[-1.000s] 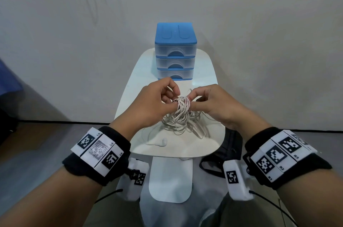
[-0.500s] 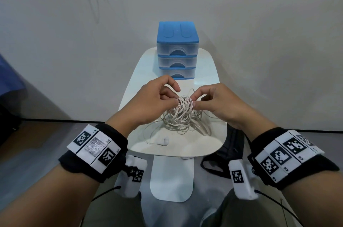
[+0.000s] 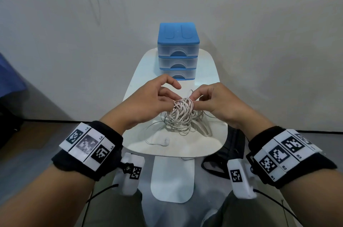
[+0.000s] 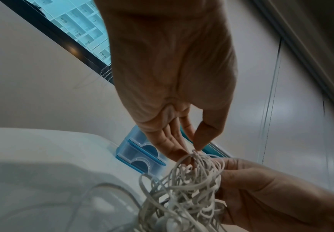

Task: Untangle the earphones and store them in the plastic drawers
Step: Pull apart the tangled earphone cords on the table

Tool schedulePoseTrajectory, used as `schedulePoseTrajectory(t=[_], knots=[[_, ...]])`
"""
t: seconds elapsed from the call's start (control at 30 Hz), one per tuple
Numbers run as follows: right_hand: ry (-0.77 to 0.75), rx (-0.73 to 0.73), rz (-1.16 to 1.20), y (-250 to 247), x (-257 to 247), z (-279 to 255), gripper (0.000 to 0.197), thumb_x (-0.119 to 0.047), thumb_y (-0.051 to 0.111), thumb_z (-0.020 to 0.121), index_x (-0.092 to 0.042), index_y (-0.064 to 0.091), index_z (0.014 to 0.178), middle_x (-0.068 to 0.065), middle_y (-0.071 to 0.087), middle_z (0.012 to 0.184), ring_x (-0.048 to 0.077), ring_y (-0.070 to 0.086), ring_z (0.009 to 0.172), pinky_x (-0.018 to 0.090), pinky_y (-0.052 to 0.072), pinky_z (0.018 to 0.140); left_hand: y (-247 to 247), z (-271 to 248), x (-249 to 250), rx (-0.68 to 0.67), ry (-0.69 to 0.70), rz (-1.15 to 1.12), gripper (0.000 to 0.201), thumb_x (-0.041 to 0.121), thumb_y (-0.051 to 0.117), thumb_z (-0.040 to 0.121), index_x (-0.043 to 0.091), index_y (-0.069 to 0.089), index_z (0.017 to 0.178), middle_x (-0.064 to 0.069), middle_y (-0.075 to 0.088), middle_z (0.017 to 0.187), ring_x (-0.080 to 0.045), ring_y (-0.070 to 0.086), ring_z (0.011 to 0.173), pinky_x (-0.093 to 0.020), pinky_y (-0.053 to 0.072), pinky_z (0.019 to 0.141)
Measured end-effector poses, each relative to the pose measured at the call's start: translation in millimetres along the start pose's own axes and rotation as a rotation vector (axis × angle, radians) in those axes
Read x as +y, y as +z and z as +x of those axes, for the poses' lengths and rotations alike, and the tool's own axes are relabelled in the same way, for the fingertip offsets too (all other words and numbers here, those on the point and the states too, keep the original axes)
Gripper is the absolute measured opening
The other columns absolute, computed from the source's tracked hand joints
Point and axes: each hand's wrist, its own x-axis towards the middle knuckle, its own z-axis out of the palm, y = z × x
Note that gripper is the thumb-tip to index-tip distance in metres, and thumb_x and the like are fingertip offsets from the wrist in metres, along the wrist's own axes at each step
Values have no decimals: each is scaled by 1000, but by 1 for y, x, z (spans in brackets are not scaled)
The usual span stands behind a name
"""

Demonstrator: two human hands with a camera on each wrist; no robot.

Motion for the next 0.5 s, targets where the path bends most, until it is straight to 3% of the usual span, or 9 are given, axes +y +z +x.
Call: schedulePoseTrajectory(t=[0.17,0.23,0.3,0.4,0.5], knots=[[-3,-10,55,4,0,1,15,-9,85,81,0,76,89,0,65,63,3,50,52,14,39,56,1,2,-2,16,-4,-22,42,-10,69,89,18,60,118,-8,77,104,-20,73,84,-32,57,79],[6,-7,34,4,-2,1,11,-12,84,82,-5,78,88,0,68,66,6,53,56,17,42,60,1,2,-1,27,-18,-52,40,-10,68,90,17,60,119,-7,78,102,-19,73,82,-30,56,77],[-1,50,-12,3,-4,2,4,-13,81,87,-13,78,88,-9,70,69,4,53,58,16,42,61,1,3,-2,52,-30,-93,39,-11,68,90,15,61,119,-7,78,99,-19,73,81,-28,57,75],[-92,235,-72,3,-12,2,9,-11,77,88,-18,73,88,-7,69,82,8,52,63,19,42,60,1,6,-4,103,-47,-140,37,-10,70,89,13,64,117,-12,76,100,-20,71,84,-29,59,77],[-209,160,-134,10,-28,-5,10,-18,82,83,-17,72,79,-1,70,79,10,54,65,25,47,66,2,10,-5,125,-62,-185,35,-8,73,88,12,64,115,-17,76,104,-22,72,83,-30,60,78]])
